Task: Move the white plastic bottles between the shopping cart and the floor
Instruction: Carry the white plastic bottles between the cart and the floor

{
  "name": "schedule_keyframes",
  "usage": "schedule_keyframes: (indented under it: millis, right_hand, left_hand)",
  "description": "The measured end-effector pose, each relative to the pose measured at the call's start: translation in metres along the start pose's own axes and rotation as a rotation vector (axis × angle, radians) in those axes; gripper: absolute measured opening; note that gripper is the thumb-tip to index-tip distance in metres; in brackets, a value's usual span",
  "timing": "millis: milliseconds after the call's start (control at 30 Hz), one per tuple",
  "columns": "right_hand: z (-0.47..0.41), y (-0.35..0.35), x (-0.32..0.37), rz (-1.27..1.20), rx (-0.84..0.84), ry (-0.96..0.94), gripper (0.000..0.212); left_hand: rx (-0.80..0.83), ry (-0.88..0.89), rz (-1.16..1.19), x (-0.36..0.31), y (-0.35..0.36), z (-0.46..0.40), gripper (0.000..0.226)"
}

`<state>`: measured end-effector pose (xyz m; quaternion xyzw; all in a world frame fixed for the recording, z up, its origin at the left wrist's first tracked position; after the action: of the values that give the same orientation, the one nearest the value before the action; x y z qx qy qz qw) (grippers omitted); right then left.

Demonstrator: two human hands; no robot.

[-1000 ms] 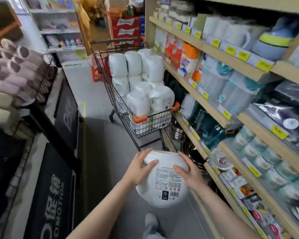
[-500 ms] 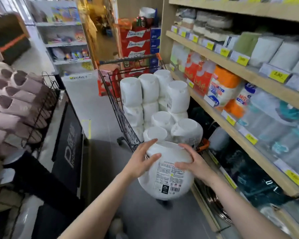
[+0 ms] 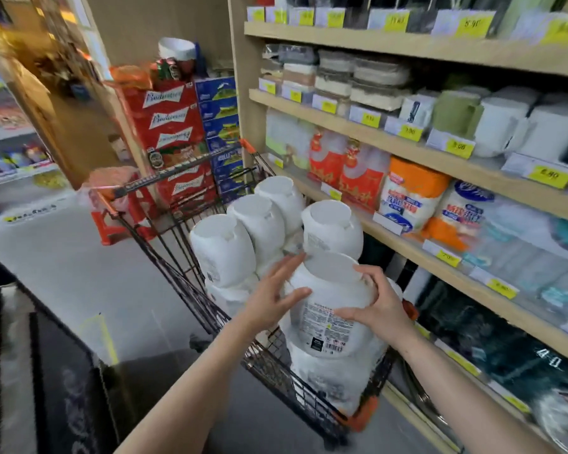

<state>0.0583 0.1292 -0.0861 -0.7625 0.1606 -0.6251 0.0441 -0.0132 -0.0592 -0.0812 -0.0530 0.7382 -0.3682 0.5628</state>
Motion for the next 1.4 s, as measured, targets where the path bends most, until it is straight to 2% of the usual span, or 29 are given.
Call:
schedule_keyframes:
  millis: [167,367,533,633,767,933,1133,1267,1400]
  right_hand:
    - [-0.058,0.013,-0.012,0.095,-0.101,-0.092,0.077]
    - [-0.101,0.031,-0.03,0.206,-0.165,-0.099,0.078]
    - [-0.109,0.047,-0.043,0.299,-0.201,-0.083,0.076]
    - [-0.104,0.051,-0.054,0.329,-0.256,-0.021,0.079]
    - [-0.095,0.051,-0.06,0.384,-0.249,0.032,0.083]
    - [-0.093,0.051,-0.049,0.477,-0.219,0.063,0.083]
    - [-0.09,0.044,-0.032,0.488,-0.096,0.145,0.076]
    - [-0.069,0.024,-0.007,0.539,-0.111,0.178,0.062]
    - [-0.016,-0.005,0.012,0.567,-0.225,0.269,0.045]
  left_hand:
    - [0.038,0.041,-0.036,0.029,-0.023,-0.068,0.055]
    - [0.033,0.018,-0.193,0.057,-0.05,-0.121,0.057]
    - [0.044,-0.143,-0.562,0.093,-0.054,-0.152,0.079]
    - [0.085,-0.163,-0.713,0.099,-0.043,-0.16,0.063]
    - [0.088,-0.128,-0.773,0.1,-0.038,-0.159,0.058]
    - [0.112,-0.086,-0.779,0.095,-0.038,-0.155,0.056]
    - [0.146,-0.054,-0.683,0.088,-0.043,-0.157,0.058]
    - [0.256,0.162,-0.461,0.048,-0.034,-0.152,0.076]
    - [0.394,0.377,-0.309,-0.003,0.005,-0.129,0.06]
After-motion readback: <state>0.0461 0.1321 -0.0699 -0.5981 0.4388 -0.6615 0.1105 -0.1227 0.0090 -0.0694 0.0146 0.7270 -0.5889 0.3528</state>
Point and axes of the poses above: each hand's wrist, its own z-axis away from the middle knuckle, its own y-axis out of the palm, x = y × z, the point moved 7 cm from there along -z, towards the middle knuckle, and after that the axes turned 10 degrees about -y, right-handed, at the moved point
